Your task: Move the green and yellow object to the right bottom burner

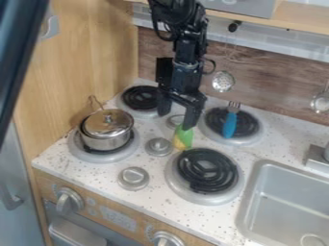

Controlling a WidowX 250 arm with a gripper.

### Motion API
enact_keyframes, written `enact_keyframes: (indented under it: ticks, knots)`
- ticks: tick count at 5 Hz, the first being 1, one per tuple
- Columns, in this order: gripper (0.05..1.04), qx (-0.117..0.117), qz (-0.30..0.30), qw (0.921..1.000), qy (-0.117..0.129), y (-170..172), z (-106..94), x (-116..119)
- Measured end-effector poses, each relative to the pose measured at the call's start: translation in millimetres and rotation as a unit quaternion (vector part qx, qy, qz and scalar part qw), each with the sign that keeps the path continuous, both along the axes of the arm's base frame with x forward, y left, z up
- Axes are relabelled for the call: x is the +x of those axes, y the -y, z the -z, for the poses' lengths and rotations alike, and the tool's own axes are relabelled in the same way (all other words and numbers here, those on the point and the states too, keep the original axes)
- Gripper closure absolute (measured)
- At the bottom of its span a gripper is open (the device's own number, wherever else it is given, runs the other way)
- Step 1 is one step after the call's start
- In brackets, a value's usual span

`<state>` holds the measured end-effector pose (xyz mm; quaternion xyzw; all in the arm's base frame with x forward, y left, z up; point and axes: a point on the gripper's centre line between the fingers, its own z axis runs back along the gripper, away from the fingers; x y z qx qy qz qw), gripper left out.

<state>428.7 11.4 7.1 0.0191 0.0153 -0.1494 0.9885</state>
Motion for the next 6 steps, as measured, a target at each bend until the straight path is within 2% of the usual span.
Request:
enact_keyframes:
  ticks: [2,3,4,5,6]
  knots:
    - [0.085,0.004,-0.016,0.9996,-0.023,-1,23.7,14]
    - [0.085,0.001,-0.026,0.9993,-0.027,0,36.5,19]
    - [0.140,-0.003,-0.033,0.9992,-0.023,0,39.1,23]
    - [0.420,-0.006,-0.035,0.9992,-0.017,2,39.6,24]
    - [0.472,-0.007,-0.039,0.9991,-0.012,2,41.5,24]
